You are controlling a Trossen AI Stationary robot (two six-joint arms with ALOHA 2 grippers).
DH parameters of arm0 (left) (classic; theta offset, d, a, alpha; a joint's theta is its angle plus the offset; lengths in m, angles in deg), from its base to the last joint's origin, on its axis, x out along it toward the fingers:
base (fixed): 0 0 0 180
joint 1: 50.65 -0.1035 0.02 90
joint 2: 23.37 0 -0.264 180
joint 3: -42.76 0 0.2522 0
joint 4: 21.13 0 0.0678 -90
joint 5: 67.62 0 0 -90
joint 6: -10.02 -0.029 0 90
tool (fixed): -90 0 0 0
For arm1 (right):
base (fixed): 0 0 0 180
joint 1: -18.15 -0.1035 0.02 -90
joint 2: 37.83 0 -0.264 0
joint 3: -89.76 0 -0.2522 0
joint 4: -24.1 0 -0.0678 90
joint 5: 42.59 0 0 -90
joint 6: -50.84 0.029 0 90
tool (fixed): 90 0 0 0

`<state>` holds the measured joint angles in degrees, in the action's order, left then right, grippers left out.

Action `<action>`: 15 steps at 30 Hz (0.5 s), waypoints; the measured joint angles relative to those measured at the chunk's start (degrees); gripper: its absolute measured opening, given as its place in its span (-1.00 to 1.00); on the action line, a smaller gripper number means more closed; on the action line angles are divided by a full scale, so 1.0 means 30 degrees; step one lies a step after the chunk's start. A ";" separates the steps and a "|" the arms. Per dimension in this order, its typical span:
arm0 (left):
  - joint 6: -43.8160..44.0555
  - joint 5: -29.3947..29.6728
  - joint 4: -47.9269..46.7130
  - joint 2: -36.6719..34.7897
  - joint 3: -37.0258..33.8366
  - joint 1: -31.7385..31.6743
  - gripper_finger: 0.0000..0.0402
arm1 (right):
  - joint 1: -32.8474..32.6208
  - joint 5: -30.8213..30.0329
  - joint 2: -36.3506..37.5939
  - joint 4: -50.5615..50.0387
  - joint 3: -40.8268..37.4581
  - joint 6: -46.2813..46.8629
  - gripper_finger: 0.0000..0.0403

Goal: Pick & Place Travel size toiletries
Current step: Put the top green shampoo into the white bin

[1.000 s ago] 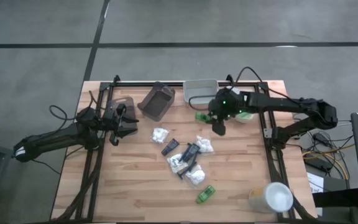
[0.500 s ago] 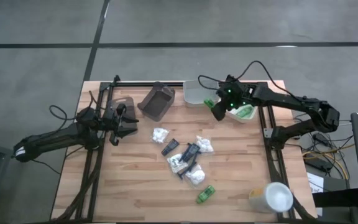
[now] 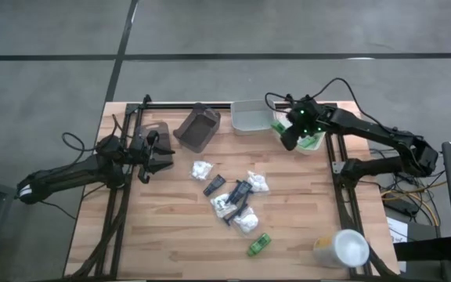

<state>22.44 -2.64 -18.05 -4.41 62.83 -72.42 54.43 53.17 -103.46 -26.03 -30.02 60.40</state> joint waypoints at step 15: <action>0.0000 0.0007 0.0007 -0.0007 0.0000 -0.0004 -0.01 | 0.0929 -0.3108 -0.0037 -0.0658 -0.0679 -1.4664 -0.18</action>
<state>22.44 -2.62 -18.03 -4.43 62.83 -72.43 57.22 43.84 -103.57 -28.01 -32.06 16.41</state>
